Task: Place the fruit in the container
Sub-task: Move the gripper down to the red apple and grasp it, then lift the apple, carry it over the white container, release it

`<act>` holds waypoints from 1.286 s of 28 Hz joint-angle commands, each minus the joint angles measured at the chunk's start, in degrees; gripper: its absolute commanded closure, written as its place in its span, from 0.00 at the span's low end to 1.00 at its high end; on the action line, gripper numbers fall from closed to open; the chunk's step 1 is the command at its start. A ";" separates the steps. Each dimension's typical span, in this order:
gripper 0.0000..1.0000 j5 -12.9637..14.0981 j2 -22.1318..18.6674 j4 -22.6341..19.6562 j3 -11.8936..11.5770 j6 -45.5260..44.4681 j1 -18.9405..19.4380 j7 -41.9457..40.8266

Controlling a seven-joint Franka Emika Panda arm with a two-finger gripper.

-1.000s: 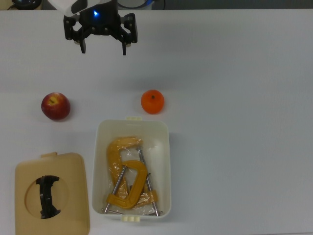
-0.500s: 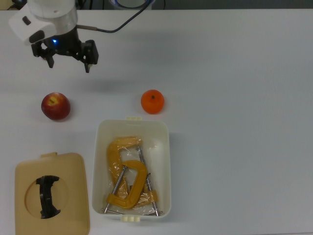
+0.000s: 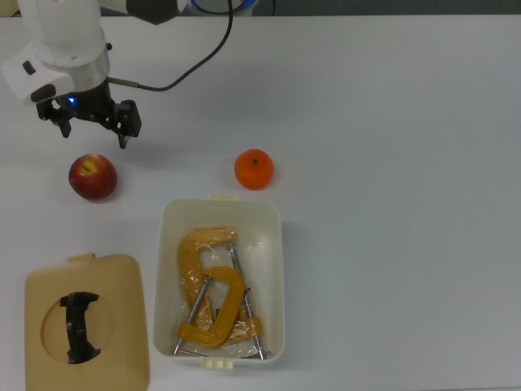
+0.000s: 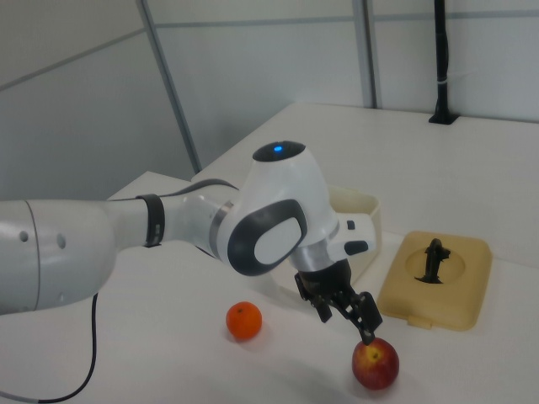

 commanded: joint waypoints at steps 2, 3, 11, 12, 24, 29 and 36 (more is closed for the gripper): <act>0.00 -0.83 0.79 -3.66 -4.53 5.25 4.14 -1.26; 0.00 -0.92 1.14 -3.83 -4.62 5.69 4.23 -1.26; 0.00 -2.42 4.91 -3.93 -5.76 9.12 4.32 -1.26; 0.00 -2.42 5.18 -3.92 -5.76 9.65 4.32 -1.09; 0.00 -2.86 8.52 -3.84 -5.59 12.20 4.32 -0.56; 0.63 -4.00 8.61 -3.84 -5.32 12.29 4.32 -0.56; 1.00 -3.30 6.77 -3.13 -5.24 11.59 4.23 -0.47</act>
